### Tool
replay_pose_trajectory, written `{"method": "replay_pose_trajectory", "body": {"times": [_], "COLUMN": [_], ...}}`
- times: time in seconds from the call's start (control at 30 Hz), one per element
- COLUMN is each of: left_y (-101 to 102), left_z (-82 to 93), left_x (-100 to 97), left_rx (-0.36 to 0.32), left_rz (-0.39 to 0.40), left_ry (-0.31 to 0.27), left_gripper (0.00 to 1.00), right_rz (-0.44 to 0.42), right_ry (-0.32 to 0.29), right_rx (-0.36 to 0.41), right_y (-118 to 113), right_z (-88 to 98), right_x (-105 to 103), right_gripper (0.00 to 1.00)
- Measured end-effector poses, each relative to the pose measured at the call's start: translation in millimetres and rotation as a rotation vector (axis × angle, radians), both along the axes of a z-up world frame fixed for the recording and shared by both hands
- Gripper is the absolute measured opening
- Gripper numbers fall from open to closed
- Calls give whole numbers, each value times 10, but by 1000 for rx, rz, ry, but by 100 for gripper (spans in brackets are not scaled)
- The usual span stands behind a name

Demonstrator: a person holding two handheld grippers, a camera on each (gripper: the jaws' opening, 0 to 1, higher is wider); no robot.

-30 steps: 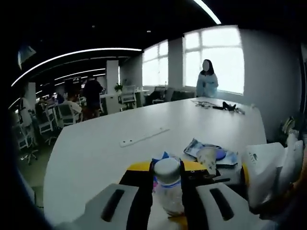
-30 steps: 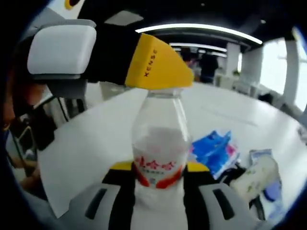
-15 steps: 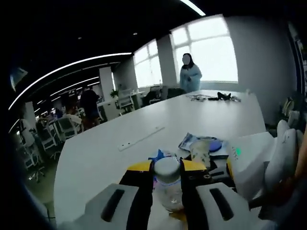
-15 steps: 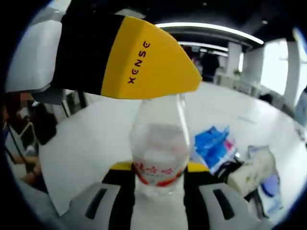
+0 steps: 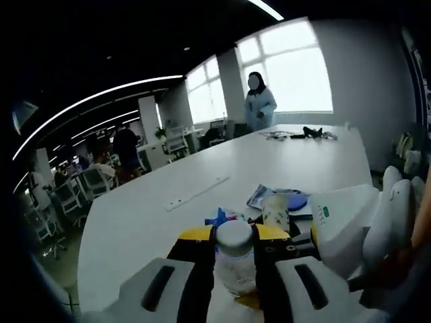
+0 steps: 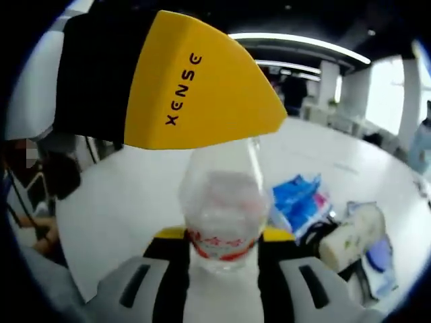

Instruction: Arrange the tabletop items into an orderly group along one side of the table until the central work area is clear of visible clutter.

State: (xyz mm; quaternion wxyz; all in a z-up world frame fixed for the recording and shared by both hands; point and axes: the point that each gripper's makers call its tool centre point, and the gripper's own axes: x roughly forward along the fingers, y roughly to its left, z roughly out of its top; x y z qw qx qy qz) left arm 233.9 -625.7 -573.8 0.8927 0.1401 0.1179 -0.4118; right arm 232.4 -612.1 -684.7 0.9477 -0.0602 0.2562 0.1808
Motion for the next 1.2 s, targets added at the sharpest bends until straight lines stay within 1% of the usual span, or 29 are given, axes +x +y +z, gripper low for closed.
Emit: {"method": "replay_pose_trajectory", "body": {"times": [0.3,0.4,0.43,0.47,0.53,0.6,0.63,0.73,0.8,0.87,0.9,1.0,1.1,1.17,1.2], "left_y": [8,22,28,37,41,56,58,88,101,120,134,168,208,223,231], "left_z": [-13,-33,-59,-69,-72,-71,-76,-83,-83,-57,-52,-28,-11,-4,-5], "left_x": [3,5,-1,0,-2,2,0,19,29,58,69,99,133,148,152], "left_rx": [-20,-13,-6,-8,-31,-56,-59,-89,-98,-118,-128,-148,-176,-191,-199], "left_rz": [25,44,50,60,77,99,99,135,149,168,180,203,223,228,232], "left_ry": [20,20,26,31,42,56,61,80,83,69,71,70,86,90,93], "left_gripper": [21,22,23,27,34,38,39,46,52,58,60,63,66,69,71], "right_rz": [12,25,26,30,32,61,63,79,87,86,88,99,116,124,126], "right_ry": [2,4,7,10,14,20,8,-4,-8,-13,-18,-30,-43,-34,-33], "right_rx": [4,10,11,14,20,27,38,24,23,30,37,51,49,58,63], "right_y": [1,-2,-7,-6,-25,1,-1,-15,-34,-72,-80,-101,-108,-117,-119], "right_z": [-1,0,-2,-8,-15,-32,-12,13,26,39,53,116,163,183,194], "right_x": [-2,1,0,0,-3,-22,-25,-40,-44,-49,-51,-64,-69,-75,-76], "right_gripper": [36,36,37,37,40,48,51,58,64,70,74,82,90,95,99]}}
